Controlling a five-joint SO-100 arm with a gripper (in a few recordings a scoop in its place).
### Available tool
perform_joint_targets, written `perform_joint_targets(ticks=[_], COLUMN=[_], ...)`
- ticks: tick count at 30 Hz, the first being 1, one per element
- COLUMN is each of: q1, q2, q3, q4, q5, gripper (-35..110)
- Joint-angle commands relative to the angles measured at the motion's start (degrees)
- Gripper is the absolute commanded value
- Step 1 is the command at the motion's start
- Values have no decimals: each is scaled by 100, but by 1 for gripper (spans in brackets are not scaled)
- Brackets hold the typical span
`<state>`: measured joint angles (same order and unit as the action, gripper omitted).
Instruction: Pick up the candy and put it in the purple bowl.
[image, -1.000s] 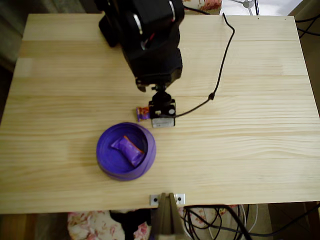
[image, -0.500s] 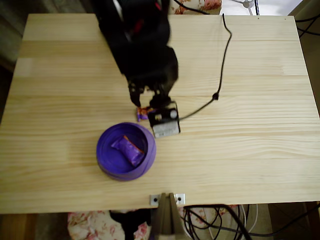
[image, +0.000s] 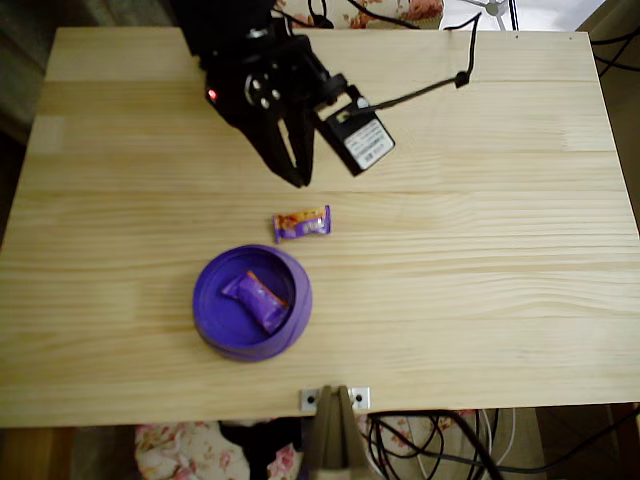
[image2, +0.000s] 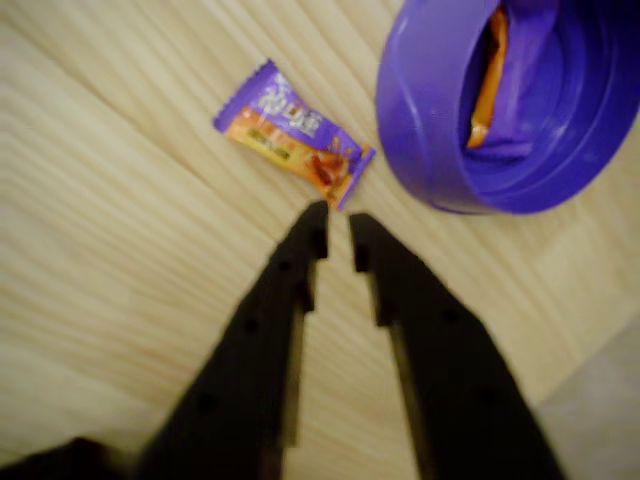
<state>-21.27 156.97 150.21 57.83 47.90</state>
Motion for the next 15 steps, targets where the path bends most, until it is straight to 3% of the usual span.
perform_joint_targets(ticks=[1, 5, 15], q1=[18, -9, -105], q2=[-422, -879, -1811], q3=[-756, -1011, -1354], q4=[229, 369, -44], q5=[-791, -1635, -2619], gripper=[0, 0, 0])
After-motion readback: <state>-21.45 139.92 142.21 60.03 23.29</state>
